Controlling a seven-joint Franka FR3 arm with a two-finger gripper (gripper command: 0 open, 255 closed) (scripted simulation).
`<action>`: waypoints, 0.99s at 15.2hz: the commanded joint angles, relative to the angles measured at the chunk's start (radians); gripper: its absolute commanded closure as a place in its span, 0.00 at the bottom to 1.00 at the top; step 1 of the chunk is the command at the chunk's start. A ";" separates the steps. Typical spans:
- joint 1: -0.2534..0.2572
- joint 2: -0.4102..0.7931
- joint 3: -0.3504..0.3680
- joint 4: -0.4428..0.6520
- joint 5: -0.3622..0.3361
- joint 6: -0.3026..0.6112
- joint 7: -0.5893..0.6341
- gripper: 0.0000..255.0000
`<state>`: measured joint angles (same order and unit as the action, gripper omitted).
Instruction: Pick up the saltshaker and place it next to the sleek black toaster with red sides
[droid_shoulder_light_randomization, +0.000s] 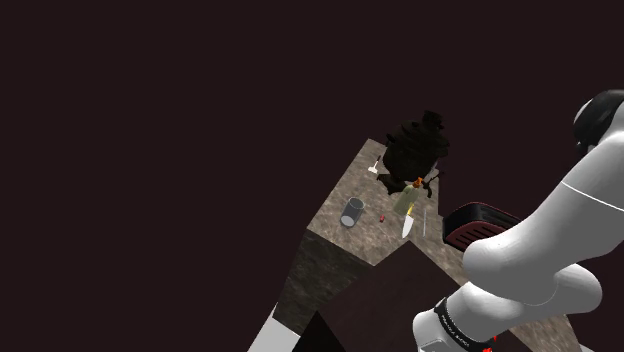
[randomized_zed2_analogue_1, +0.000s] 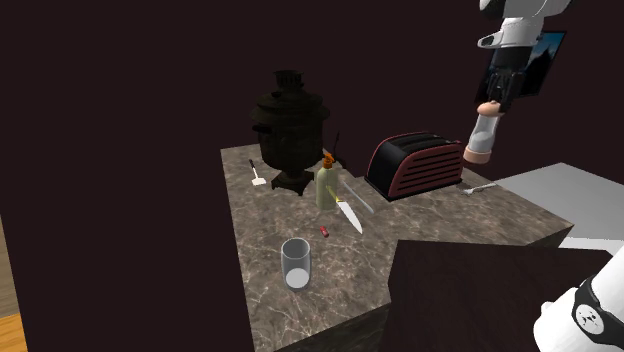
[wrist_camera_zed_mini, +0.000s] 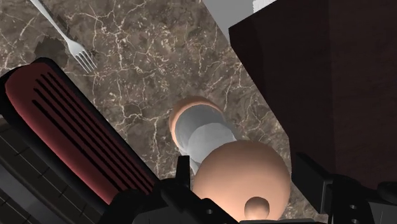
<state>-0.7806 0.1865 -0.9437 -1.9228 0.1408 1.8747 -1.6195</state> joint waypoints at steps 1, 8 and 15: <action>-0.007 0.020 0.005 -0.013 0.017 0.025 -0.011 1.00; -0.026 0.073 0.024 -0.062 0.066 0.105 -0.044 1.00; -0.053 0.135 0.052 -0.099 0.123 0.180 -0.082 1.00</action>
<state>-0.8277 0.3102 -0.8967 -2.0205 0.2543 2.0461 -1.6946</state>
